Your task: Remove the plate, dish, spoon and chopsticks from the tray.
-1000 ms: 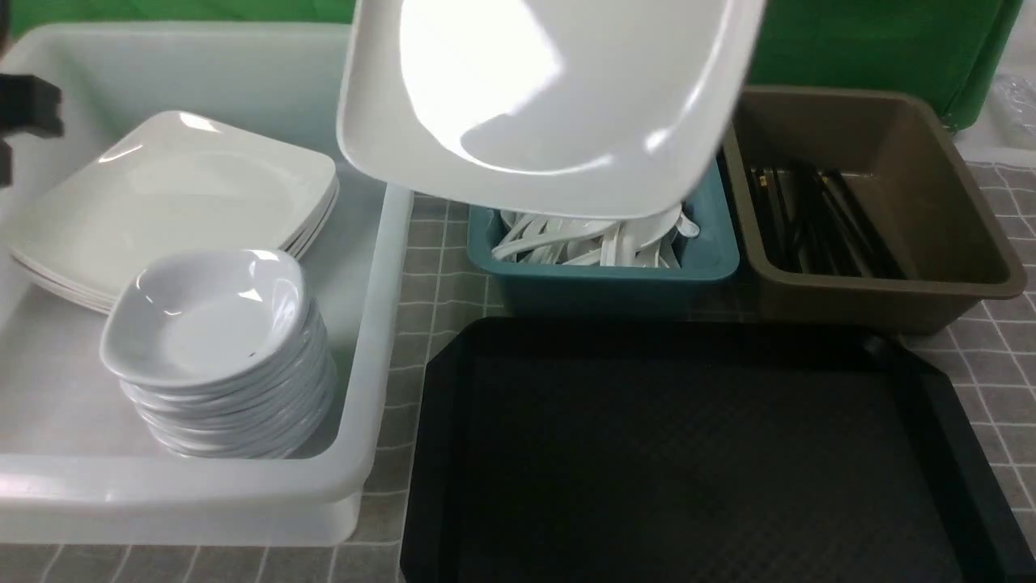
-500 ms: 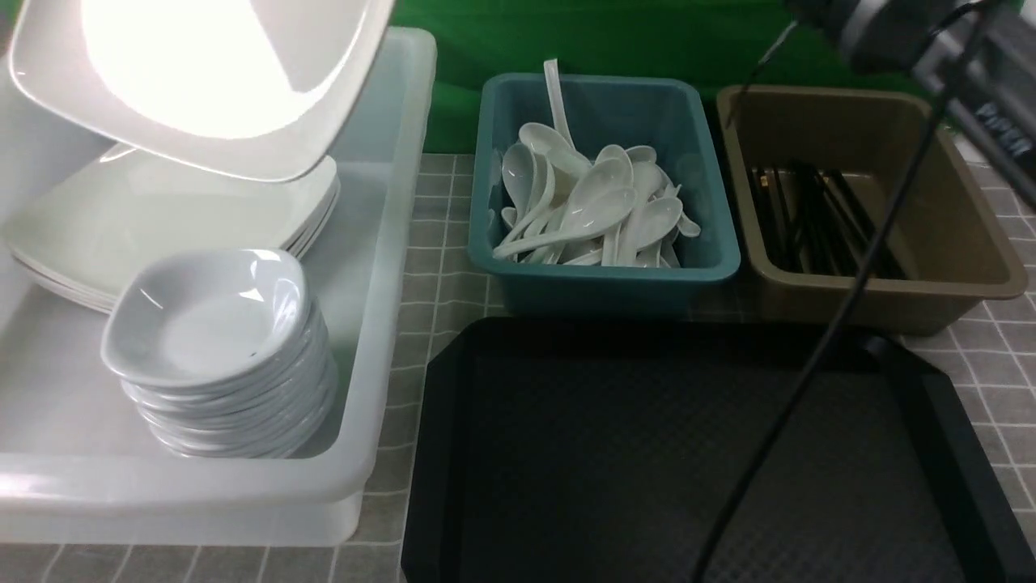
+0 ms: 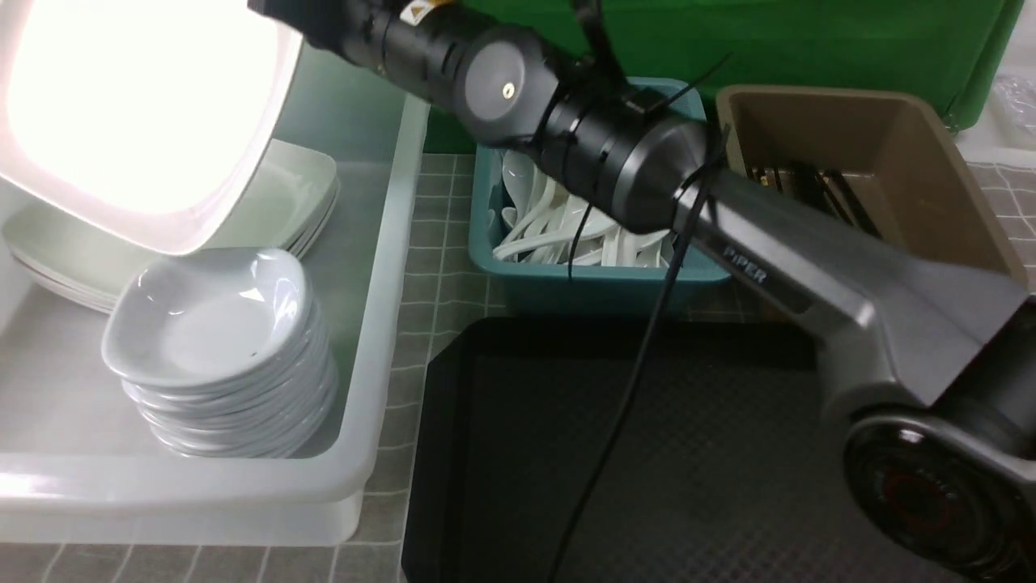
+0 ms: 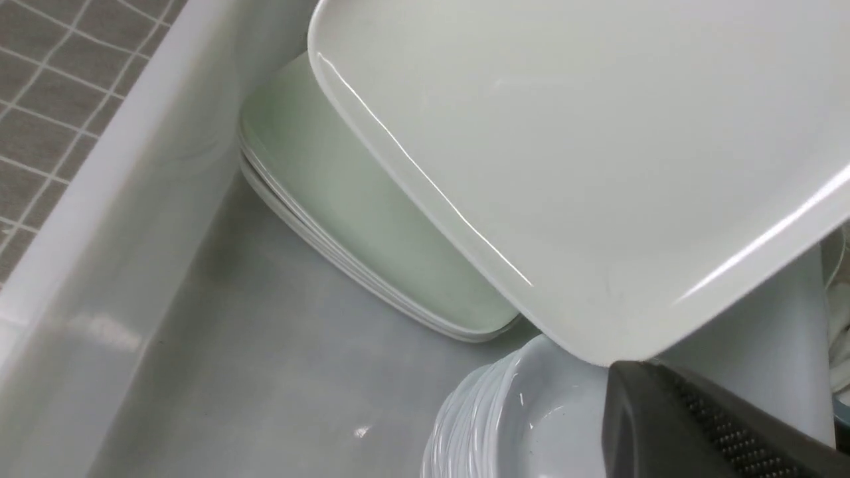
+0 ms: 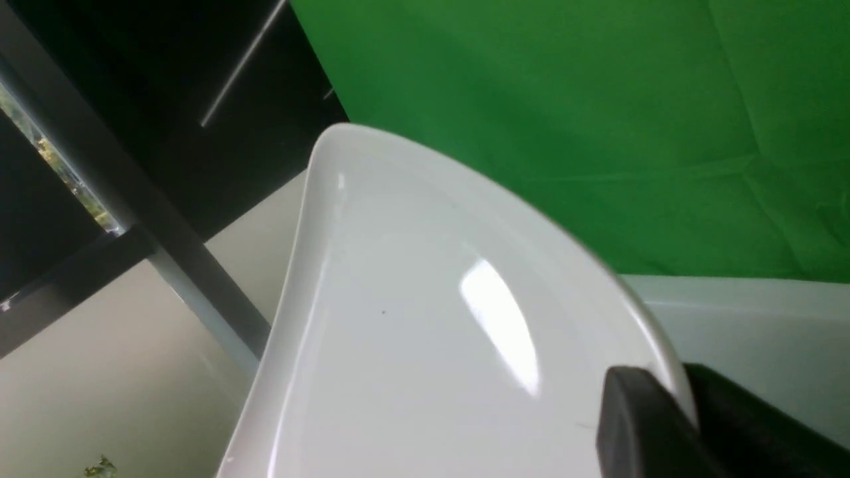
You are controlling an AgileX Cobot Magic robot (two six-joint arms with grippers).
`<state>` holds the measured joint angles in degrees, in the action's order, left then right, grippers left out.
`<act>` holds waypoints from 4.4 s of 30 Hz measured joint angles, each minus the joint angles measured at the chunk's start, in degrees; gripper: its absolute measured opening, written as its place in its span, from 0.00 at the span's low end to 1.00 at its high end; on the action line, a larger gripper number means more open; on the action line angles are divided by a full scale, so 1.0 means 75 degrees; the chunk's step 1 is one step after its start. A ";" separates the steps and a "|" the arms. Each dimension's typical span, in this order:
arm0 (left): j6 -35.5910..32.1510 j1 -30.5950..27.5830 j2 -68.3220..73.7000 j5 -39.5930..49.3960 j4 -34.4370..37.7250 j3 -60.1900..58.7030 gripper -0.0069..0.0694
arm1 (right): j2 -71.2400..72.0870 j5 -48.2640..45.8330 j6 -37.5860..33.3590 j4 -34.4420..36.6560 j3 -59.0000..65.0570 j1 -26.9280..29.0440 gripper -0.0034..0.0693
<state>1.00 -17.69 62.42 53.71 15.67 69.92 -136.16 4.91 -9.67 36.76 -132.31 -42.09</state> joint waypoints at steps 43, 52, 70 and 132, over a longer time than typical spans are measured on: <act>-0.0133 0.0000 0.0000 0.0131 0.0034 0.0000 0.10 | -0.0915 0.1362 0.0544 0.0107 -0.0066 -0.0054 0.14; -0.0133 0.0000 0.0000 0.0157 0.0042 0.0000 0.10 | -0.1176 0.1357 0.0652 0.0167 -0.0066 -0.0054 0.25; -0.0133 0.0000 0.0000 0.0190 0.0050 0.0000 0.10 | -0.0696 -0.0759 -0.0081 0.0195 -0.0079 0.0388 0.34; 0.0451 0.0526 0.4611 -0.1576 -0.0633 0.0170 0.10 | 0.4093 -0.9567 -0.1443 -0.2763 0.1227 0.2740 0.07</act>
<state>4.38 -13.75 97.00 41.89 10.92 71.20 -105.46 -66.84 -20.50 16.04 -123.10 -21.54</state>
